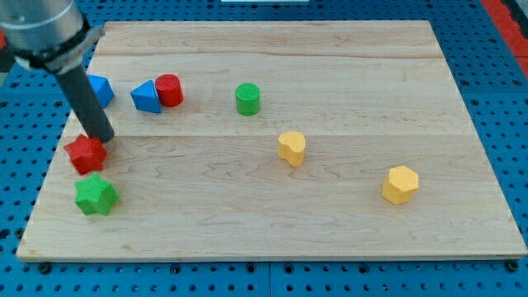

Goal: Slide the blue triangle and red circle towards the blue cube

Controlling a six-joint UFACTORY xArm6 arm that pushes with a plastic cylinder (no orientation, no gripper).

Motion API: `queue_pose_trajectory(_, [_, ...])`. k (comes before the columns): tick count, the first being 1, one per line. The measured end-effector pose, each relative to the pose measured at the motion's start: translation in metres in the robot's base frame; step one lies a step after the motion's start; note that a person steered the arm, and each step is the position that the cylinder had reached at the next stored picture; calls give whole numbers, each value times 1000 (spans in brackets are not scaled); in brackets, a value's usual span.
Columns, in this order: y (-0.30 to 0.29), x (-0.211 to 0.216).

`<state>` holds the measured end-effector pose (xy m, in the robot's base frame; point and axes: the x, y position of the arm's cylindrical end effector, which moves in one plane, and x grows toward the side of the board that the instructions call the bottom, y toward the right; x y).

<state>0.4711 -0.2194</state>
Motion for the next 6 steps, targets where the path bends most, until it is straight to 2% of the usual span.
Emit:
queue_pose_trajectory(1, [30,-10])
queue_pose_trajectory(2, [125,-26])
queue_pose_trajectory(3, [184,-83])
queue_pose_trajectory(4, [159,-131])
queue_pose_trajectory(5, [130,-143])
queue_pose_trajectory(6, [94,-121])
